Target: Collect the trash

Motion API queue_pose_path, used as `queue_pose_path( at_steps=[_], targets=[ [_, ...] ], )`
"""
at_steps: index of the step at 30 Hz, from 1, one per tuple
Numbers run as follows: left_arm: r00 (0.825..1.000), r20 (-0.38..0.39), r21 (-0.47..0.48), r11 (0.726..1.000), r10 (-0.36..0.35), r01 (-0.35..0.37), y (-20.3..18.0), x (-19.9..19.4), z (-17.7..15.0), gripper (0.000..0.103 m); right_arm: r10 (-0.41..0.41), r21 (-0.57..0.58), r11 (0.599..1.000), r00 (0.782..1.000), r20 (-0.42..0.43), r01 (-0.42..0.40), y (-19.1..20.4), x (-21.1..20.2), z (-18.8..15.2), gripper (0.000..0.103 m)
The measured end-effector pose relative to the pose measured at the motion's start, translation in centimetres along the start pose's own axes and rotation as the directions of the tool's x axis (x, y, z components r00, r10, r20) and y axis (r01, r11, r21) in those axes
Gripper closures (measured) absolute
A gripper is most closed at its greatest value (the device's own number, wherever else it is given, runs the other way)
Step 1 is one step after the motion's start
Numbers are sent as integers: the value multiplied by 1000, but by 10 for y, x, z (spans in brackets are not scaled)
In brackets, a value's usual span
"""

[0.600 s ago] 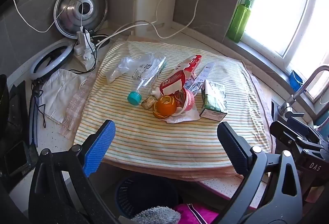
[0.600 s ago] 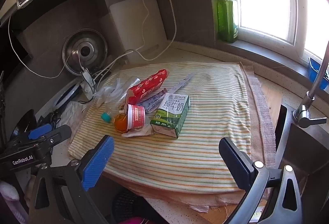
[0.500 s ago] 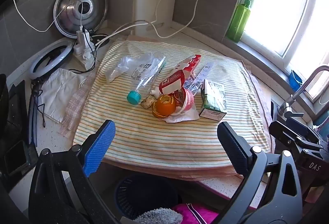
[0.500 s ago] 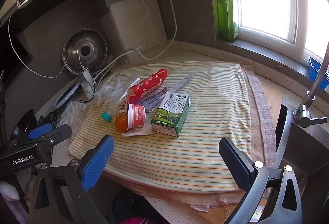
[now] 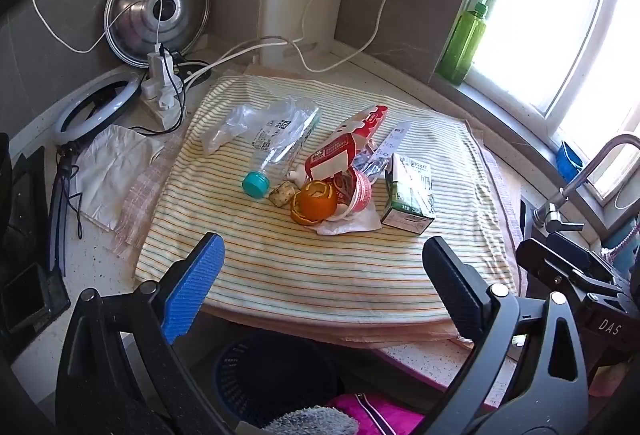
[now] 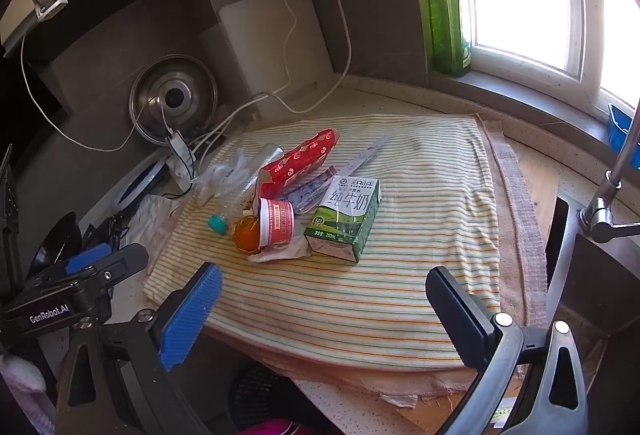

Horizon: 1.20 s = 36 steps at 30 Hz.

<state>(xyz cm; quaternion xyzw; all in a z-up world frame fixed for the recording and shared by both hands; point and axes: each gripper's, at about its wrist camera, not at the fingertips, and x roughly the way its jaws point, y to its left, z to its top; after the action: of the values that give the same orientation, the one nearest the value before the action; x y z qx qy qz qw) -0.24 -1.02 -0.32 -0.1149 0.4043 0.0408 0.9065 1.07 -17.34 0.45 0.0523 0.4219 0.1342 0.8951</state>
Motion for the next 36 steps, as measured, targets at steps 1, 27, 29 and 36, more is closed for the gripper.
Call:
queue_pose_path(
  at_steps=[1, 27, 29, 36],
  targets=[
    [1000, -1, 0, 1000, -1, 1, -1, 0, 0, 2, 3, 0, 1000, 1000, 0, -3, 1, 0, 0, 0],
    [999, -11, -37, 998, -52, 52, 9, -5, -3, 2, 57, 32, 998, 998, -7, -57, -1, 0, 0, 0],
    [999, -11, -36, 998, -52, 51, 8, -5, -3, 2, 59, 33, 998, 998, -7, -59, -1, 0, 0, 0],
    [999, -11, -37, 998, -52, 52, 9, -5, -3, 2, 68, 43, 997, 998, -15, -68, -1, 0, 0, 0]
  ],
)
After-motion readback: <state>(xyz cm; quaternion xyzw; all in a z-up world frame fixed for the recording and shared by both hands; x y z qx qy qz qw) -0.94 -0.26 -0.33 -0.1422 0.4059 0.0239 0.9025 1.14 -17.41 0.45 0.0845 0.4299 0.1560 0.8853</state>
